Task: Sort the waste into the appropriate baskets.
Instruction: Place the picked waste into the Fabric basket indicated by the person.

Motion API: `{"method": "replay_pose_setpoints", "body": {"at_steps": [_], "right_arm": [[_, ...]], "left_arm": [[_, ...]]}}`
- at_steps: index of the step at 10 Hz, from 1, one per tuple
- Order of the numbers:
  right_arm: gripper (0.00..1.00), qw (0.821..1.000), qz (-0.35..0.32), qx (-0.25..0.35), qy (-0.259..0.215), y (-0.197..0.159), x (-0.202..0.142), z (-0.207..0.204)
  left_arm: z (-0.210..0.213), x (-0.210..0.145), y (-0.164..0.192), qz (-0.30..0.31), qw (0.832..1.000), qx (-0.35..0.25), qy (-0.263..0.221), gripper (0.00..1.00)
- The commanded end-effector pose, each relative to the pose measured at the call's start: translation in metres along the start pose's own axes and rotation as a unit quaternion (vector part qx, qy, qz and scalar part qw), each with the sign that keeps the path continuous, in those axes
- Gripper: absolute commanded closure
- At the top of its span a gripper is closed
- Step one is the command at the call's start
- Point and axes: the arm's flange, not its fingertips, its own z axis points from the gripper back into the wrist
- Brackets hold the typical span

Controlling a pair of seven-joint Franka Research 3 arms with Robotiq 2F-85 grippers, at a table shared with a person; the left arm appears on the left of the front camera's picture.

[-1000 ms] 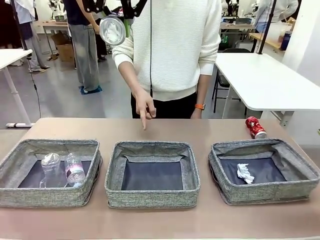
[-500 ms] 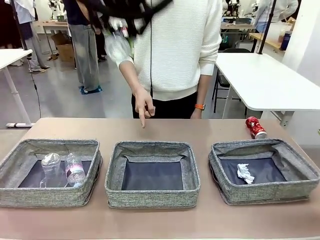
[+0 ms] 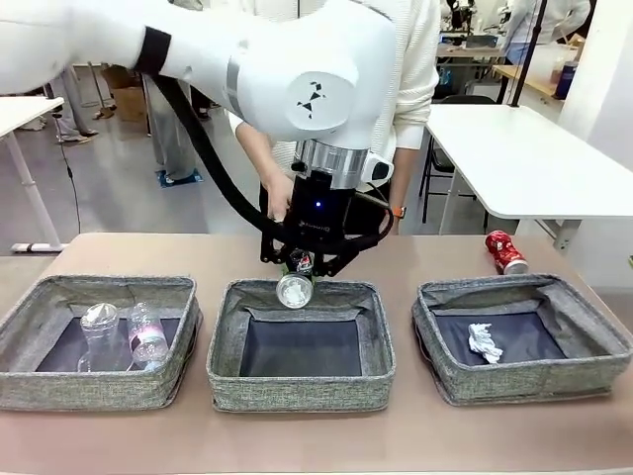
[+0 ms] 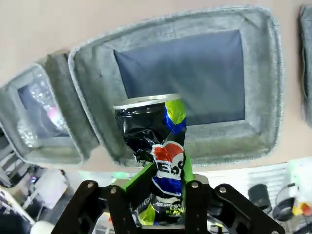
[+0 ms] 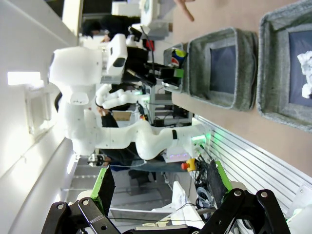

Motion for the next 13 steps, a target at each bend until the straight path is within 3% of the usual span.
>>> {"method": "replay_pose_setpoints", "body": {"at_steps": [1, 4, 5, 6, 7, 13], "right_arm": [[0.0, 1.0, 0.009, 0.009, 0.0, 0.0022, 0.0014, 0.0022], [0.0, 1.0, 0.009, 0.009, 0.0, 0.0022, 0.0014, 0.0022], [0.0, 1.0, 0.009, 0.009, 0.0, 0.0022, 0.0014, 0.0022], [0.0, 1.0, 0.009, 0.009, 0.0, 0.0022, 0.0014, 0.0022], [0.0, 1.0, 0.009, 0.009, 0.0, 0.0022, 0.0014, 0.0022], [0.0, 1.0, 0.009, 0.009, 0.0, 0.0022, 0.0014, 0.0022]], "left_arm": [[0.0396, -0.001, 0.0189, -0.016, 1.0, -0.017, -0.004, 0.75], [0.0412, -0.002, 0.0186, -0.02, 0.999, -0.025, -0.005, 0.75], [0.0415, -0.0007, 0.0193, -0.02, 0.999, -0.03, 0.001, 0.62], [0.0412, -0.0003, 0.0185, -0.029, 0.999, -0.024, -0.002, 0.16], [0.0411, -0.0005, 0.0182, -0.03, 0.999, -0.024, -0.003, 0.03], [0.0432, 0.0008, 0.0239, -0.046, 0.998, -0.044, 0.006, 0.0]]}}
